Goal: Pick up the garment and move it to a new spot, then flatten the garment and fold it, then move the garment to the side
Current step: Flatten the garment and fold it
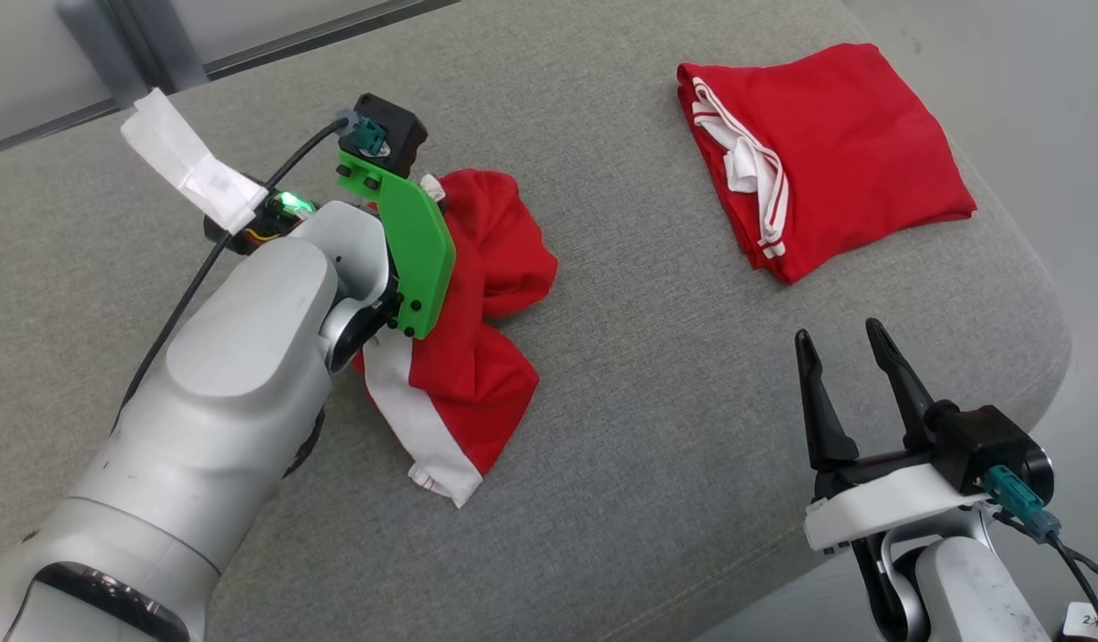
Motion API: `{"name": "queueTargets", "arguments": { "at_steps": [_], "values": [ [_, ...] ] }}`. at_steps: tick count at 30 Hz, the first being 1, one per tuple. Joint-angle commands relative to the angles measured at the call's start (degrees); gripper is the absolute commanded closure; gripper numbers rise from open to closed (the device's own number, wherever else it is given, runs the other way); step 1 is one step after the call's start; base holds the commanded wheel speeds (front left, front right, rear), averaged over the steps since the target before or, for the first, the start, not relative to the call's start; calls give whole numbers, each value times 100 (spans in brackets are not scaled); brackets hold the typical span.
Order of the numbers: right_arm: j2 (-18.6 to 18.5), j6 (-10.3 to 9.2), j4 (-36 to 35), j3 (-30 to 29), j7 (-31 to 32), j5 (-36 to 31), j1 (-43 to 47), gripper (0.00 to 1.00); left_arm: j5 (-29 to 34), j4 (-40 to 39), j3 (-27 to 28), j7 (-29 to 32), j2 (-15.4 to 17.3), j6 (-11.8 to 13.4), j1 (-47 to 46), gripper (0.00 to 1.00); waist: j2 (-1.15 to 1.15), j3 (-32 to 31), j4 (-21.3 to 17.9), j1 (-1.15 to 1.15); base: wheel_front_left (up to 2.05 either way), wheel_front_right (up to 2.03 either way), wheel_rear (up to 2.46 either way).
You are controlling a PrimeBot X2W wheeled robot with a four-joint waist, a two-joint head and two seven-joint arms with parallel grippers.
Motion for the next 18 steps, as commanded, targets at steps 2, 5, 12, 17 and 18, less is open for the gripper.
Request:
{"name": "queueTargets", "arguments": {
  "at_steps": [2,5,12,17,18],
  "values": [
    [-9,-11,-19,5,-14,7,-48,0,32,3,71,-295,-75,98,-123,100,0,-42,88,0,0,0,0],
    [-9,-11,-7,17,-14,-5,-50,0,-133,-131,305,-869,-336,194,-132,100,0,-80,163,0,0,0,0],
    [-9,-11,30,36,-14,-42,-36,0,-821,-588,969,-2131,-792,142,-208,100,0,-209,302,0,0,0,0],
    [-7,-11,54,13,-14,-46,23,0,-1527,-1128,1190,-2957,-870,216,-136,100,0,-352,439,0,0,0,0],
    [-9,-11,59,10,-14,-45,38,0,-1710,-1272,1209,-3144,-873,296,-108,100,0,-377,474,0,0,0,0]
  ]
}}
